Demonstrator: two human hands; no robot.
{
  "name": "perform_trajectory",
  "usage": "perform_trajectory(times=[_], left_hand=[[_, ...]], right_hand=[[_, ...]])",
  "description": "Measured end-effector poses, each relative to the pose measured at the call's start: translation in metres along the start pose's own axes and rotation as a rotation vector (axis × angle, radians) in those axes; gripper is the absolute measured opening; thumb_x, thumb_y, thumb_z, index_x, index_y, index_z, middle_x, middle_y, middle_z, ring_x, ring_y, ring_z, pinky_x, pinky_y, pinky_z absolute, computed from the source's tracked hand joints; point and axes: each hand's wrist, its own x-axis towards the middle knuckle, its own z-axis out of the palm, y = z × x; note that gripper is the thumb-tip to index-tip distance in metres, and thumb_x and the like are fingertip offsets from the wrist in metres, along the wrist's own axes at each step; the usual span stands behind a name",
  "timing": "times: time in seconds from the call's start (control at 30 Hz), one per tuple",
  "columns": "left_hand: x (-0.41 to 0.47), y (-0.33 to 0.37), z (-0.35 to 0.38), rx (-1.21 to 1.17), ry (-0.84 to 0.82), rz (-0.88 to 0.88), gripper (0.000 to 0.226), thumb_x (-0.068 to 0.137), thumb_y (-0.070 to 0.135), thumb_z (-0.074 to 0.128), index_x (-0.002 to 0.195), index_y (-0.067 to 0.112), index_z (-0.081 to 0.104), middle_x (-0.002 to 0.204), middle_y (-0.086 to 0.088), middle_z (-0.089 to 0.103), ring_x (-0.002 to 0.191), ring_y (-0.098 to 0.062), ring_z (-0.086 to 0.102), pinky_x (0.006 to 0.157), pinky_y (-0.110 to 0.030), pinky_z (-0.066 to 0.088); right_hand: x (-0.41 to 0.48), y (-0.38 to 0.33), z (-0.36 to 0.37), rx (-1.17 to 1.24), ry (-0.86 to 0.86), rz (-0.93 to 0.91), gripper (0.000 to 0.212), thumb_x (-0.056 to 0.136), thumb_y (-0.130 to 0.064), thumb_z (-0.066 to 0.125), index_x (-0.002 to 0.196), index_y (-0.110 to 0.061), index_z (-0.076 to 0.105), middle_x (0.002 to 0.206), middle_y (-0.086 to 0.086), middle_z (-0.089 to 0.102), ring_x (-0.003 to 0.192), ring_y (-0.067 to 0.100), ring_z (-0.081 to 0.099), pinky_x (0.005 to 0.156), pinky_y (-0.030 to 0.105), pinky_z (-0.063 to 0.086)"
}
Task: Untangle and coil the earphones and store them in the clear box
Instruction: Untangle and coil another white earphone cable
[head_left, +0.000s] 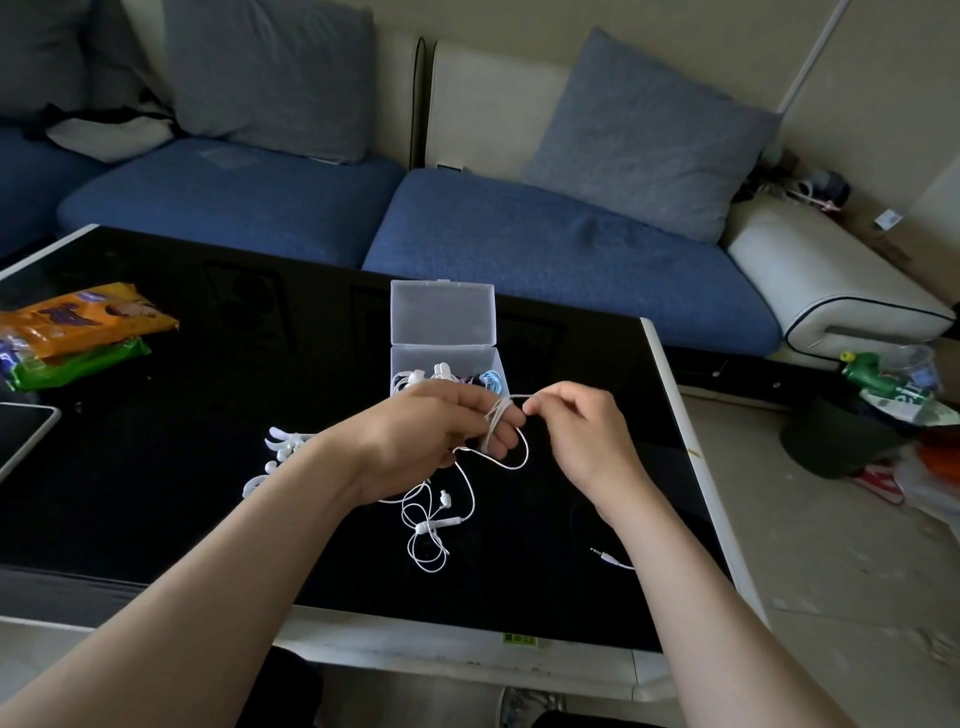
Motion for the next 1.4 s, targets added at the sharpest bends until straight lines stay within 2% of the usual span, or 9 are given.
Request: perform_trajectory(times=[0.13, 0.3, 0.4, 0.6, 0.8, 0.93, 1.03, 1.2, 1.4], left_hand=[[-0.002, 0.004, 0.001, -0.178, -0.005, 0.031, 0.030, 0.105, 0.005, 0.050, 0.125, 0.009, 0.073, 0.117, -0.007, 0.078, 0.104, -0.013, 0.070, 0.081, -0.033, 0.038], [0.005, -0.002, -0.003, -0.208, 0.162, 0.100, 0.026, 0.107, 0.007, 0.052, 0.125, 0.009, 0.072, 0.120, -0.004, 0.079, 0.118, -0.018, 0.072, 0.106, -0.044, 0.046], [0.006, -0.006, -0.003, -0.047, 0.271, 0.125, 0.028, 0.107, -0.004, 0.049, 0.119, 0.007, 0.072, 0.115, -0.006, 0.079, 0.101, -0.005, 0.076, 0.094, -0.026, 0.059], [0.006, -0.012, -0.005, 0.415, 0.222, 0.159, 0.043, 0.099, -0.009, 0.043, 0.098, 0.024, 0.072, 0.087, 0.017, 0.075, 0.081, -0.002, 0.068, 0.077, -0.019, 0.050], [0.007, -0.014, -0.004, 0.363, 0.107, 0.051, 0.039, 0.098, -0.013, 0.042, 0.113, 0.004, 0.073, 0.104, -0.012, 0.078, 0.099, -0.020, 0.075, 0.092, -0.023, 0.057], [0.004, -0.009, 0.001, 0.288, 0.031, 0.021, 0.036, 0.100, -0.013, 0.043, 0.116, 0.000, 0.073, 0.108, -0.019, 0.078, 0.097, -0.023, 0.075, 0.082, -0.014, 0.055], [-0.002, 0.002, 0.005, 0.207, 0.009, 0.018, 0.036, 0.101, -0.009, 0.043, 0.117, 0.003, 0.073, 0.104, -0.012, 0.079, 0.088, -0.007, 0.073, 0.071, -0.015, 0.047], [-0.002, 0.006, 0.007, -0.053, 0.041, 0.069, 0.034, 0.102, 0.001, 0.045, 0.118, 0.006, 0.076, 0.111, -0.007, 0.080, 0.101, -0.014, 0.072, 0.092, -0.040, 0.037], [0.007, -0.003, -0.001, -0.179, 0.276, 0.164, 0.028, 0.104, -0.003, 0.050, 0.117, 0.004, 0.074, 0.113, -0.009, 0.080, 0.113, -0.023, 0.075, 0.105, -0.038, 0.056]], right_hand=[[-0.002, 0.001, 0.008, -0.037, -0.201, 0.027, 0.036, 0.103, -0.030, 0.057, 0.074, -0.039, 0.077, 0.048, -0.021, 0.054, 0.055, 0.007, 0.050, 0.061, 0.027, 0.037], [-0.014, -0.005, 0.023, -0.107, -0.457, 0.017, 0.027, 0.103, -0.031, 0.060, 0.085, -0.031, 0.080, 0.051, -0.011, 0.052, 0.055, 0.016, 0.046, 0.065, 0.034, 0.039], [-0.020, -0.013, 0.024, -0.129, -0.476, -0.074, 0.024, 0.102, -0.028, 0.062, 0.088, -0.023, 0.081, 0.057, 0.000, 0.052, 0.056, 0.018, 0.046, 0.060, 0.033, 0.039], [-0.019, -0.020, 0.021, -0.160, -0.108, -0.274, 0.028, 0.088, -0.035, 0.056, 0.079, -0.014, 0.073, 0.062, 0.003, 0.064, 0.057, 0.020, 0.055, 0.054, 0.035, 0.044], [-0.011, -0.008, 0.011, -0.172, 0.176, -0.373, 0.015, 0.097, -0.031, 0.062, 0.084, -0.029, 0.070, 0.068, -0.016, 0.063, 0.062, 0.008, 0.061, 0.058, 0.032, 0.051], [-0.001, 0.002, 0.008, -0.170, 0.260, -0.368, 0.012, 0.101, -0.025, 0.065, 0.092, -0.024, 0.073, 0.076, -0.014, 0.062, 0.072, 0.010, 0.061, 0.065, 0.036, 0.051], [-0.002, 0.002, 0.007, -0.150, 0.197, -0.258, 0.017, 0.105, -0.025, 0.058, 0.093, -0.027, 0.069, 0.080, -0.011, 0.069, 0.076, 0.009, 0.066, 0.067, 0.037, 0.054], [-0.005, -0.002, 0.013, -0.179, -0.062, -0.055, 0.025, 0.104, -0.027, 0.047, 0.090, -0.029, 0.068, 0.082, -0.002, 0.070, 0.075, 0.019, 0.066, 0.067, 0.036, 0.053], [-0.019, -0.009, 0.029, -0.194, -0.444, -0.038, 0.032, 0.106, -0.029, 0.050, 0.086, -0.029, 0.075, 0.050, -0.012, 0.054, 0.052, 0.016, 0.051, 0.059, 0.035, 0.046]])
